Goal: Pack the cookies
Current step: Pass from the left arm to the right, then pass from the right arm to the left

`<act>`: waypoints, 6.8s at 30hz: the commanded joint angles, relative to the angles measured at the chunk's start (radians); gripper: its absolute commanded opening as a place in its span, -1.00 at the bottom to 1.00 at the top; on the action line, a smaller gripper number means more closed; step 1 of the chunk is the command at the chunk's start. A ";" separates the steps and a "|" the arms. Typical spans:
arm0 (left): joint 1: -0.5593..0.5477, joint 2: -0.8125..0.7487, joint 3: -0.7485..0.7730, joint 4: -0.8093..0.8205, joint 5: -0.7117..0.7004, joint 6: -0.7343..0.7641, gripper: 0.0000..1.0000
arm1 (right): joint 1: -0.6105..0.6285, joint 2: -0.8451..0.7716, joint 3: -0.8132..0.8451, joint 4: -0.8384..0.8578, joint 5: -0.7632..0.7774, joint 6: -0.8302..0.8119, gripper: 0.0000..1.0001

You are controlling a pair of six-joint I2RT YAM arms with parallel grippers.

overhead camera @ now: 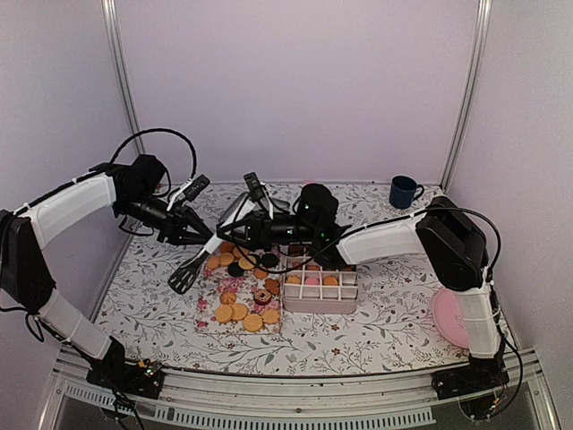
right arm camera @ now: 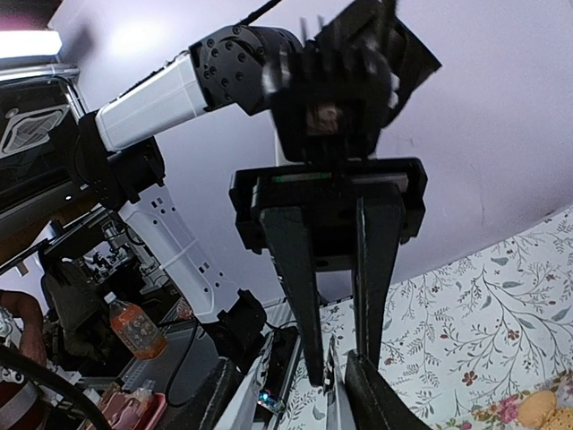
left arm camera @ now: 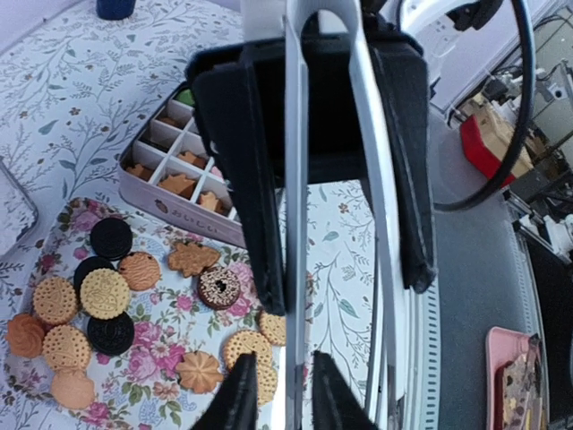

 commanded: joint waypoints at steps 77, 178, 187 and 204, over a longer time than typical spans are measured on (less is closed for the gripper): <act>0.325 -0.101 -0.125 0.320 -0.363 -0.153 0.70 | 0.278 -0.172 -0.110 -0.563 0.911 -0.883 -0.21; -0.012 0.238 -0.166 0.115 -0.191 0.557 -0.40 | 0.252 -0.293 -0.097 -0.797 0.990 -0.699 -0.56; -0.043 0.254 -0.159 0.085 -0.183 0.570 -0.71 | 0.243 -0.303 -0.102 -0.801 0.971 -0.691 -0.56; -0.077 0.195 -0.083 -0.102 -0.035 0.588 -1.00 | 0.153 -0.461 -0.398 -0.480 0.624 -0.547 0.38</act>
